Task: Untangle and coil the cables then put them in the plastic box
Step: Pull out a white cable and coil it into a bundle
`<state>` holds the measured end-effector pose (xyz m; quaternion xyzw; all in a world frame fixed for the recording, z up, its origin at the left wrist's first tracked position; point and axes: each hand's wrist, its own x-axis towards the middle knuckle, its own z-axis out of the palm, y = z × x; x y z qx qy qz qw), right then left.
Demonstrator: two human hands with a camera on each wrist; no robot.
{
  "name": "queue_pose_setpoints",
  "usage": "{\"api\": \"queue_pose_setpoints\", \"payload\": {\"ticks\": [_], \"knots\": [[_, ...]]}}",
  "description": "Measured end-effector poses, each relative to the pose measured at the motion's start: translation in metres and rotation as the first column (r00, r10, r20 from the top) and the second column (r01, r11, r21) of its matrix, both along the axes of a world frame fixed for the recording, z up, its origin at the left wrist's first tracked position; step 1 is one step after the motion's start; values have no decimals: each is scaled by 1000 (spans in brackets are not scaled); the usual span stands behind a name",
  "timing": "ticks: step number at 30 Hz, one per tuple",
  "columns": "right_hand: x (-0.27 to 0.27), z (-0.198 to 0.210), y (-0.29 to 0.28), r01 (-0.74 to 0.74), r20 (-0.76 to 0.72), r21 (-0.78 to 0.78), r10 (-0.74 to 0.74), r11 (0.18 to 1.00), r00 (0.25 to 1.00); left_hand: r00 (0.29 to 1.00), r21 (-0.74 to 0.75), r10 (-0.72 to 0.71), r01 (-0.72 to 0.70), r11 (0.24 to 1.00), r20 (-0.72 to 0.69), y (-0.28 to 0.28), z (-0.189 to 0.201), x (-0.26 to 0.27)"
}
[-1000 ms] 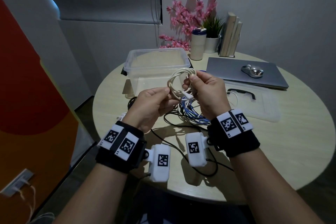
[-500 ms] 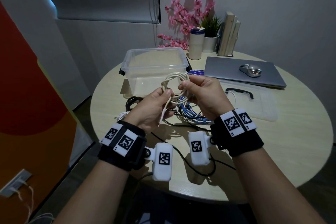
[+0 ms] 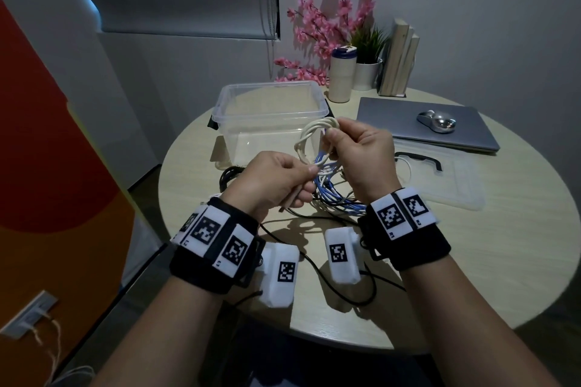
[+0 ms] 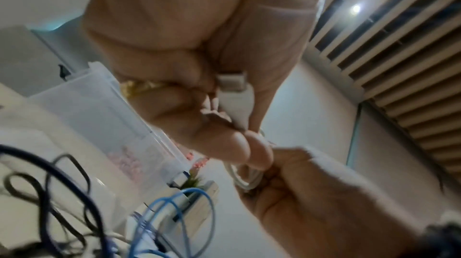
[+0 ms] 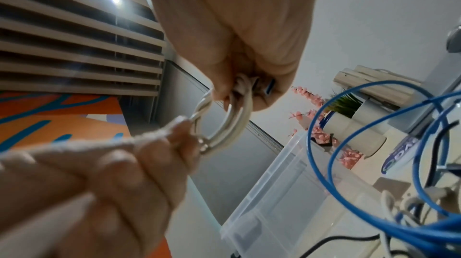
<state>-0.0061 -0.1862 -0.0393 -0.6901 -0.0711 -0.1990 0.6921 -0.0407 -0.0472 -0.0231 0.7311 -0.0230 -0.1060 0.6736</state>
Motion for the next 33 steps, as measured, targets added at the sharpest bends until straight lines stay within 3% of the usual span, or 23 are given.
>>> {"api": "queue_pose_setpoints", "payload": {"ticks": [5,10,15,18,21,23,29,31,33], "knots": [[0,4,-4,24,90,-114,-14,993,996,999,-266,-18,7,964,-38,-1,4,0],[-2,-7,3,35,118,-304,2,952,993,999,-336,49,-51,940,-15,-3,-2,2],[4,-2,0,57,71,-188,-44,980,996,989,-158,-78,98,983,129,7,-6,3],[8,2,-5,77,28,-71,-75,994,997,965,141,-120,89,986,233,13,-8,4],[9,-1,-10,82,-20,-7,-82,997,996,938,529,-141,-52,847,317,22,-6,7],[6,-1,-9,48,-55,42,-45,998,997,922,652,-133,-150,743,363,26,-4,10],[-1,12,-5,-144,-126,268,183,953,975,837,647,-29,-399,650,546,23,-7,15],[-3,14,-4,-201,-160,348,269,916,950,814,573,61,-458,680,578,22,-10,17],[-6,15,-3,-263,-173,424,363,866,916,839,403,184,-423,812,512,19,-14,20]]}}
